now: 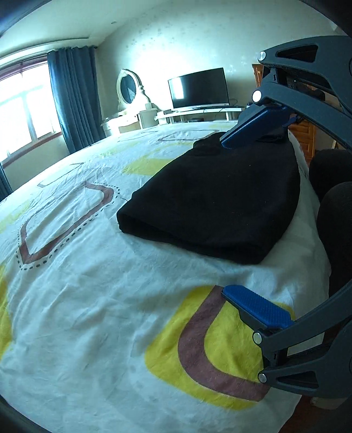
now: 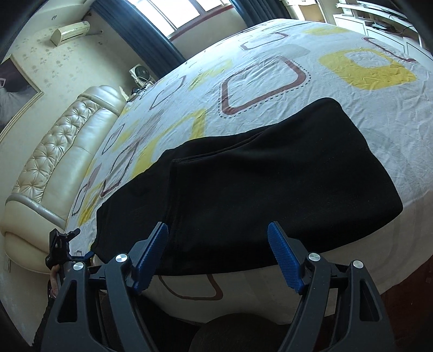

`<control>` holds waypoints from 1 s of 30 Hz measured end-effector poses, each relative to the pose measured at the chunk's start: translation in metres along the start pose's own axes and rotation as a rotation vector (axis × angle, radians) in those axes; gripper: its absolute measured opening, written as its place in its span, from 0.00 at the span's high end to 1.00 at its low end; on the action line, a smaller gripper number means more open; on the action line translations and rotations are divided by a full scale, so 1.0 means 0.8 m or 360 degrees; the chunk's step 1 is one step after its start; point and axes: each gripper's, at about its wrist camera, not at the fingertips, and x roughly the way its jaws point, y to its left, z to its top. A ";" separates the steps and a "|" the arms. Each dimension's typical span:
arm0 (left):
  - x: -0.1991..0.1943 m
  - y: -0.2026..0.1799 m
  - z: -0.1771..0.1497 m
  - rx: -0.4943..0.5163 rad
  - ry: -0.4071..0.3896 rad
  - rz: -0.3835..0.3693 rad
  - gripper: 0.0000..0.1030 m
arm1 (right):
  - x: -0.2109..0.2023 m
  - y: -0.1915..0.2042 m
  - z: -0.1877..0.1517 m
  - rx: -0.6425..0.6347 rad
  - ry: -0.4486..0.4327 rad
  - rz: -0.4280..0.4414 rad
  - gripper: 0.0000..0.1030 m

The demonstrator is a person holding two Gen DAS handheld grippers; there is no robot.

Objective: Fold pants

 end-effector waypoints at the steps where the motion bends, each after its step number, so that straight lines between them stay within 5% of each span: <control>1: 0.001 0.000 0.001 0.0011 0.0007 -0.0011 0.02 | 0.002 0.000 -0.001 -0.0002 0.0010 0.0003 0.27; 18: 0.060 -0.027 0.059 0.0289 0.0268 0.0033 0.02 | 0.030 -0.008 -0.008 0.0053 0.0133 0.0003 0.27; 23: 0.071 -0.029 0.055 0.0234 0.0386 -0.0249 0.02 | 0.034 -0.008 -0.010 0.0067 0.0146 0.0012 0.26; 30: 0.076 -0.023 0.060 0.0228 0.0467 -0.0293 0.02 | 0.038 -0.011 -0.009 0.0132 0.0169 0.0059 0.25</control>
